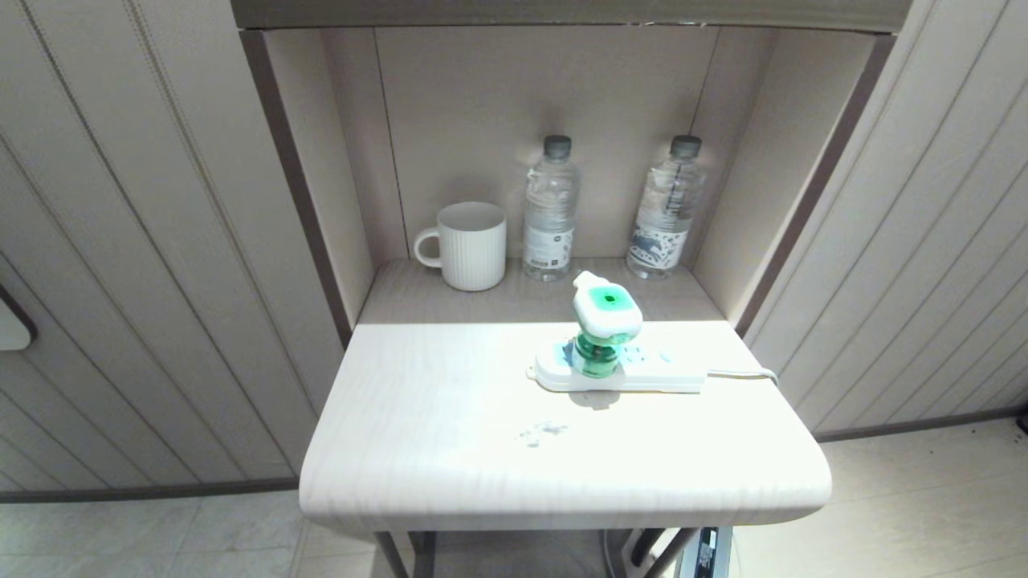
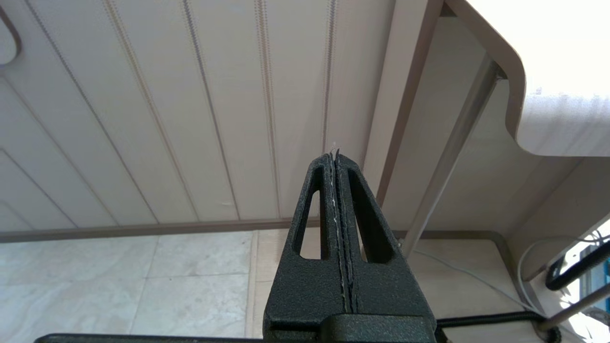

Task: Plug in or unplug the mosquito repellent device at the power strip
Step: Pick up the mosquito repellent liquid

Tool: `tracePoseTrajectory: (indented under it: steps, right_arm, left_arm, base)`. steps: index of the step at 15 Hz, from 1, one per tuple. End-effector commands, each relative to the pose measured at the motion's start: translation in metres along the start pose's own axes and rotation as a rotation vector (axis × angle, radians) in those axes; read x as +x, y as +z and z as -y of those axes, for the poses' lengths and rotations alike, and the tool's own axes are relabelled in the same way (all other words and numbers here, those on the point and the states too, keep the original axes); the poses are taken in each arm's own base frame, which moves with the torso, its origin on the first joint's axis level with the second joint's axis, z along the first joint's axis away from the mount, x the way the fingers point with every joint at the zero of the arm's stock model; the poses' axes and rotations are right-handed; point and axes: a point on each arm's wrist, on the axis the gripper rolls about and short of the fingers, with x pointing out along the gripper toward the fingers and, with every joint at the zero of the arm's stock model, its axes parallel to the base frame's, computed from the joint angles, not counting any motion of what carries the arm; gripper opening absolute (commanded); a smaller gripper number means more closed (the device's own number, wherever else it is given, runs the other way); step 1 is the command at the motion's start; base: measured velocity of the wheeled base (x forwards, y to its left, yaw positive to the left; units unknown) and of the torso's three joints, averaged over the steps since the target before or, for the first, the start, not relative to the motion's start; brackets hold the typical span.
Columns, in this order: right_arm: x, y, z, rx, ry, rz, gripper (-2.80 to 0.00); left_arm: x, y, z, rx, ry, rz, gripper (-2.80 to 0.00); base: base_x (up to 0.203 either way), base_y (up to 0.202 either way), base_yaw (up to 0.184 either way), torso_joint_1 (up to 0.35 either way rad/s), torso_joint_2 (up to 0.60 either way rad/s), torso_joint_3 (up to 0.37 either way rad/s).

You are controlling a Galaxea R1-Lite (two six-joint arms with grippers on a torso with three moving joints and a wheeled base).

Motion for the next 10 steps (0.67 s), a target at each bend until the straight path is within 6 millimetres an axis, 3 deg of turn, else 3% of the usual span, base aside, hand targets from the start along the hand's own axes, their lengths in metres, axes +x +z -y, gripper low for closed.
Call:
tracePoseTrajectory:
  steps: [1,6,8,10]
  right_arm:
    - [0.002,-0.007,-0.006,0.01,0.237,0.081,-2.8]
    - [-0.016,-0.024,-0.002,0.01,0.335,0.22,-2.8]
    - [-0.016,-0.035,-0.001,-0.023,0.316,0.158,-2.8]
    - [-0.016,-0.034,-0.001,-0.006,0.311,0.178,-2.8]
  left_arm:
    - [0.0,0.0,0.0,0.0,-0.001,-0.002,-2.8]
    - [0.0,0.0,0.0,-0.001,-0.001,-0.002,-2.8]
    - [0.0,0.0,0.0,-0.001,-0.001,-0.002,-2.8]
    - [0.0,0.0,0.0,-0.001,0.001,-0.002,-2.8]
  base:
    - [0.0,0.0,0.0,0.0,0.0,0.0]
    - [0.0,0.0,0.0,0.0,0.0,0.0]
    - [0.0,0.0,0.0,0.0,0.0,0.0]
    - [0.0,0.0,0.0,0.0,0.0,0.0]
